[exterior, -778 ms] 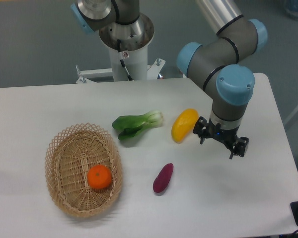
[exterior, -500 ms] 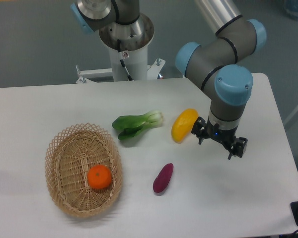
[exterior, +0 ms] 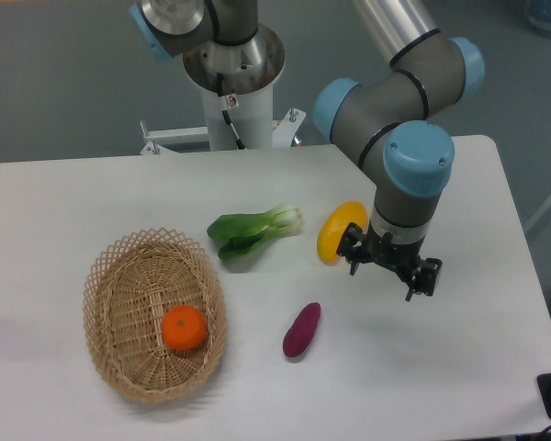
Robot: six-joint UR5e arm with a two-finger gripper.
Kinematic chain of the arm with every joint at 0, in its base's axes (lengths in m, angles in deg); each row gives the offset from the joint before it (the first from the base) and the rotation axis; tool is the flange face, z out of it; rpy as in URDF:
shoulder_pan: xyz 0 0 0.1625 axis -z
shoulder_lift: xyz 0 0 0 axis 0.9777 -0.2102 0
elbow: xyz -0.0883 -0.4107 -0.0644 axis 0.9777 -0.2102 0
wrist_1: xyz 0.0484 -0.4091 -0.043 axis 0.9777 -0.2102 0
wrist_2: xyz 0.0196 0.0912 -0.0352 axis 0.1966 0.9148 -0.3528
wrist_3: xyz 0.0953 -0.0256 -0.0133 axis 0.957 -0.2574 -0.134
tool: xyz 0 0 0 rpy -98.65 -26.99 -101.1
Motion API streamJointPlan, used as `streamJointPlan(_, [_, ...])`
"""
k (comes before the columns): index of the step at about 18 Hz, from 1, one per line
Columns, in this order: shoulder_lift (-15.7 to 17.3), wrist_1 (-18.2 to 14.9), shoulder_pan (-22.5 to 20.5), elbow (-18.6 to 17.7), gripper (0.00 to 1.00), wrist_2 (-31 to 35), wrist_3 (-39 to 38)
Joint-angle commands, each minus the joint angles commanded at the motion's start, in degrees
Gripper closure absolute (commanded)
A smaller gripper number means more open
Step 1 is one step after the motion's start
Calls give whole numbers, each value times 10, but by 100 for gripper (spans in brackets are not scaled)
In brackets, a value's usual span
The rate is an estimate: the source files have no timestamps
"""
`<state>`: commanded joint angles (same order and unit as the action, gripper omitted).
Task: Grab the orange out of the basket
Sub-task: 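Move the gripper over the wicker basket above the orange, then lower the gripper onto the orange inside the basket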
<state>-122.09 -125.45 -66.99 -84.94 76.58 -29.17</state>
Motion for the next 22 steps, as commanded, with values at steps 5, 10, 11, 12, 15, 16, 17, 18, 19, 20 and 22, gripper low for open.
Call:
streamJointPlan(5, [8,45,34,-20,0,0,-104])
streamJointPlan(10, [2,121,76,-62,0,-1,-111])
streamJointPlan(11, [3,121,89,-62,0,-3,-116])
streamJointPlan(12, [5,121,98,-62,0,-6,-122])
streamJointPlan(15, [7,121,136,-69,0,-20,-130])
streamJointPlan(16, [4,120,157,-70,0,-19,-141])
streamJointPlan(17, [1,120,173,-73,0,-18,-146])
streamJointPlan(18, [-2,120,183,-73,0,-18,-144])
streamJointPlan(19, [-4,120,194,-73,0,-18,-142])
streamJointPlan(20, [-7,121,201,-74,0,-19,-140])
streamJointPlan(22, [-18,121,223,-76,0,-16,-136])
